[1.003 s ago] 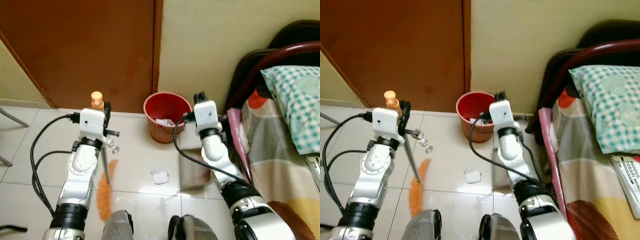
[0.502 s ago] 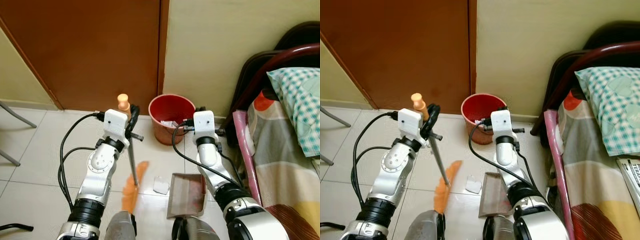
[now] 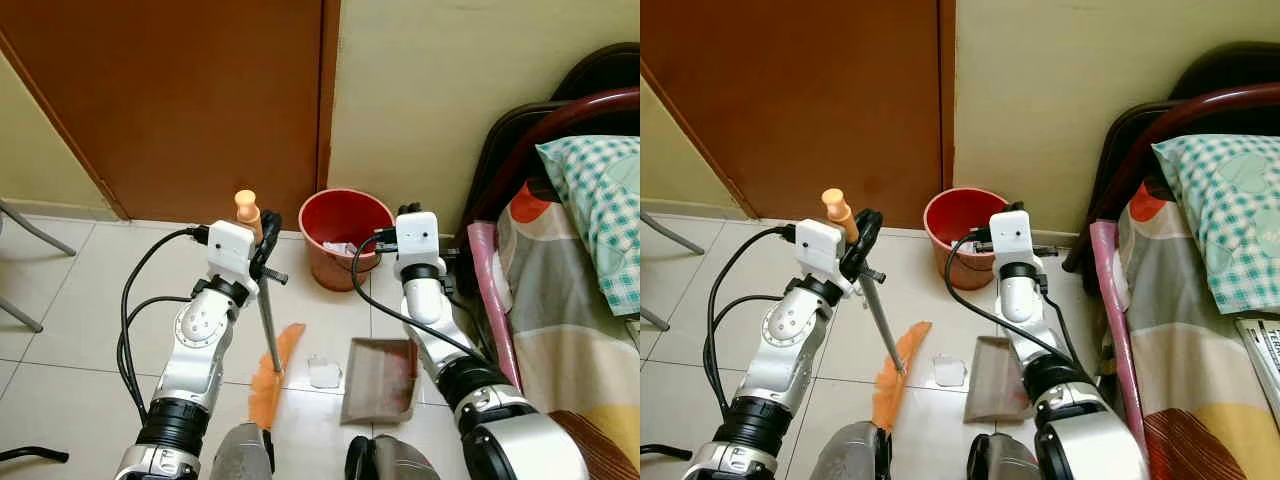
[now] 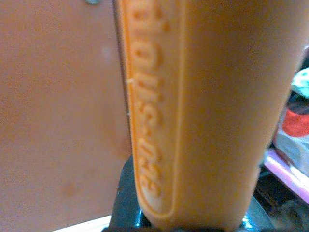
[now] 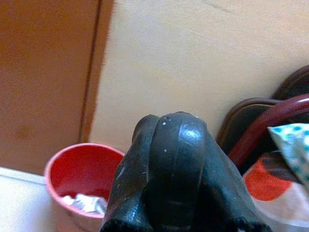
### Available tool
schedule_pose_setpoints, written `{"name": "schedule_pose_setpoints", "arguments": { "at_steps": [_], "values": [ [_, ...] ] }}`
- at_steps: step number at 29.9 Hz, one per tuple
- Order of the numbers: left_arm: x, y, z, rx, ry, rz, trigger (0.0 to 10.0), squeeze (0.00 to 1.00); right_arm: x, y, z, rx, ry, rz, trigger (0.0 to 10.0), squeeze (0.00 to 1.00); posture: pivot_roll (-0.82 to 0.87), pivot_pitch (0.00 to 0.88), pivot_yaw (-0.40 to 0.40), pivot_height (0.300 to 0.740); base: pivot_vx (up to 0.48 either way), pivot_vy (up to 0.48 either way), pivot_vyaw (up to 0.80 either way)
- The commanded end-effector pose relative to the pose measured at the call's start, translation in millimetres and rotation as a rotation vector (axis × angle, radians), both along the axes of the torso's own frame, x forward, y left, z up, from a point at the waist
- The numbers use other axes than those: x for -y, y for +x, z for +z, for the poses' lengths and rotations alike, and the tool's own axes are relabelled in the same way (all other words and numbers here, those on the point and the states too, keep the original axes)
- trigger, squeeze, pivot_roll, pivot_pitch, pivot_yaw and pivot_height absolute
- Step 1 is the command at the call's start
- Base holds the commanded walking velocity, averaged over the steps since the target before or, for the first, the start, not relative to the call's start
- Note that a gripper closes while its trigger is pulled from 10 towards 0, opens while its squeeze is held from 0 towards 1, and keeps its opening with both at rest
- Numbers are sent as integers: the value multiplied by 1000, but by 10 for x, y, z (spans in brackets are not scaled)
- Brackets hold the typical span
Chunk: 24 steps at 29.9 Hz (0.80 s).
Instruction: Sweep floor
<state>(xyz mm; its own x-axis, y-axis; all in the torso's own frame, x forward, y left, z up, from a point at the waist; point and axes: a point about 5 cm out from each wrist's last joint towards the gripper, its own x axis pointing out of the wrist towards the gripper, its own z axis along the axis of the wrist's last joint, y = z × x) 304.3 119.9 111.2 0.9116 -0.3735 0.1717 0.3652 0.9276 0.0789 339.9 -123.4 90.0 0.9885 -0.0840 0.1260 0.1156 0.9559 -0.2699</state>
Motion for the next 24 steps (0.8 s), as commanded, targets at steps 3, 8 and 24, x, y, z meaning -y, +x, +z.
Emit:
{"name": "schedule_pose_setpoints", "arguments": {
  "at_steps": [3, 8, 24],
  "values": [
    [-84, 9, 21, 10, -20, 44, 10000, 0, 31, 32, 67, 34, -10, -20, 10000, 0, 128, 80, -8, 740, 0, 0, 0],
    [-192, -34, -23, 1, -19, 79, 10000, 0, 40, 52, 78, 27, -26, -9, 10000, 0, 122, 86, -10, 740, 0, 0, 0],
    [32, -10, 29, -76, -293, 38, 10000, 0, -266, -59, -191, -98, -7, 62, 10000, 0, 153, 95, -18, 740, 0, 0, 0]
  ]
}}
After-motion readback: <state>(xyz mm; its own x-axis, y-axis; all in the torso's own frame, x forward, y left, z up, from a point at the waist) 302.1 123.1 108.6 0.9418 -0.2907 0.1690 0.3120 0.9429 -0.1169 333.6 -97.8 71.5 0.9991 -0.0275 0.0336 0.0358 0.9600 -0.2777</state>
